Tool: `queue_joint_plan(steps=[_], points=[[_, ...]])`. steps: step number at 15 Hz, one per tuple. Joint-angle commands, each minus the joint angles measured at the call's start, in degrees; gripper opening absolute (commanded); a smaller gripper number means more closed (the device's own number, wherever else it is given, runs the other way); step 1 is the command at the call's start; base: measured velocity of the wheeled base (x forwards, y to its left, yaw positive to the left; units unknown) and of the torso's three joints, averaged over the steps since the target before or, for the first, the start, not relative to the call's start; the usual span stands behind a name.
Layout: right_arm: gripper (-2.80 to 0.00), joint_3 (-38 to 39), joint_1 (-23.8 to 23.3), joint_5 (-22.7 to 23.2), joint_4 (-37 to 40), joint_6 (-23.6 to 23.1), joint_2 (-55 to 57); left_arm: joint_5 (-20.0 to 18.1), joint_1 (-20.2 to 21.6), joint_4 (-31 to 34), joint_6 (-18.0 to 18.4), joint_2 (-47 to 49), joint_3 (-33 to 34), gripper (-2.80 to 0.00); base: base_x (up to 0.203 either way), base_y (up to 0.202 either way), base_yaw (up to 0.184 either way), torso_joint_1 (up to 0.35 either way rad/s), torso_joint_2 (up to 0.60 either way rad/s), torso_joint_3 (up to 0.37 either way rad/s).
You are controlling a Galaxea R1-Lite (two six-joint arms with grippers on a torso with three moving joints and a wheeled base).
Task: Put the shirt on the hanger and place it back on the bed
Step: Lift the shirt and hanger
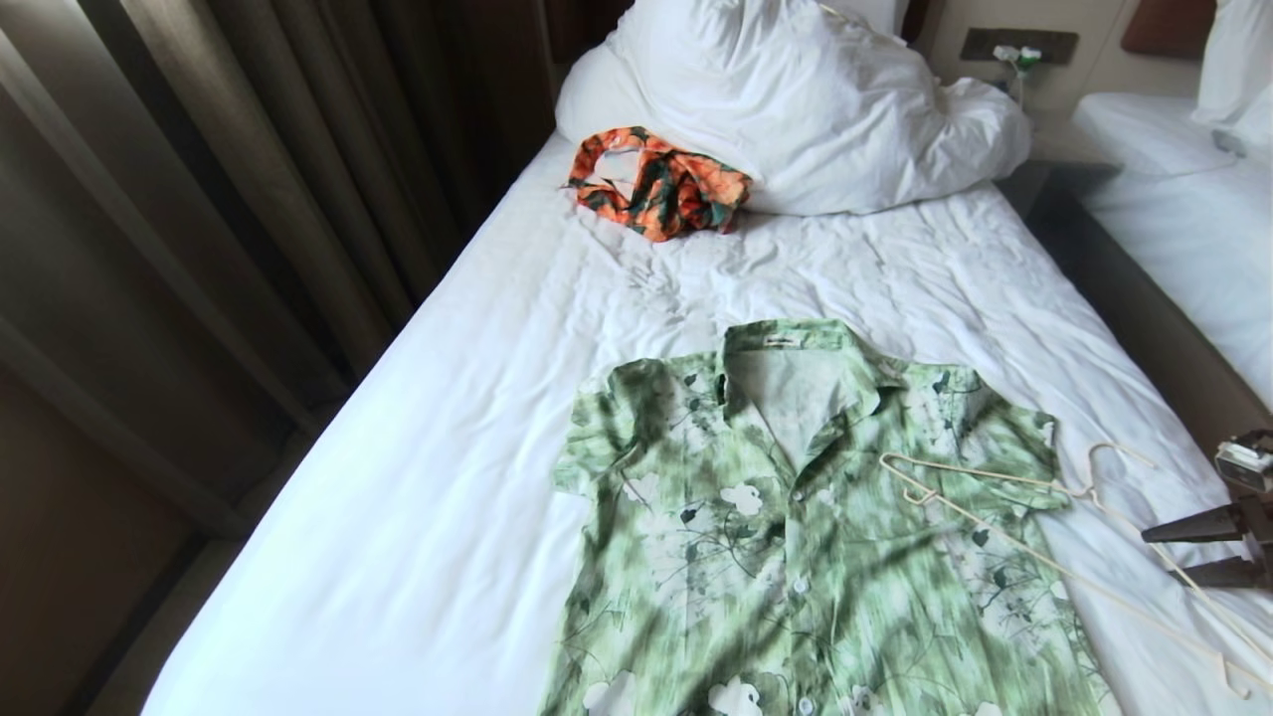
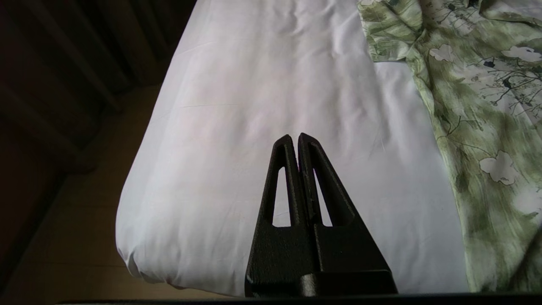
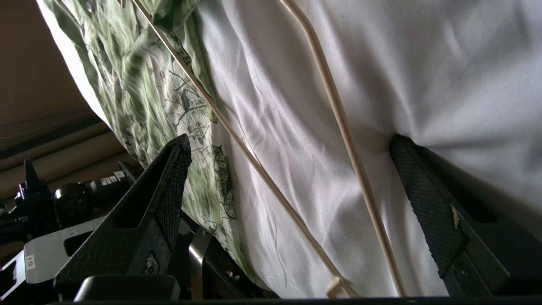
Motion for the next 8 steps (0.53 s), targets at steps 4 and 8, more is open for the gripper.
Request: queue_joint_plan(steps=[4, 8], points=[[0.0, 0.0, 2.5, 4.0, -1.7, -0.4, 2.0, 0.0, 0.0, 0.0, 0.0, 0.1, 0.0, -2.8, 0.0, 0.0, 0.0, 0.0, 0.0, 0.0], [0.0, 0.2, 6.4, 4.1, -1.7, -0.3, 2.2, 0.0, 0.0, 0.0, 0.0, 0.1, 0.0, -2.8, 0.0, 0.0, 0.0, 0.0, 0.0, 0.0]])
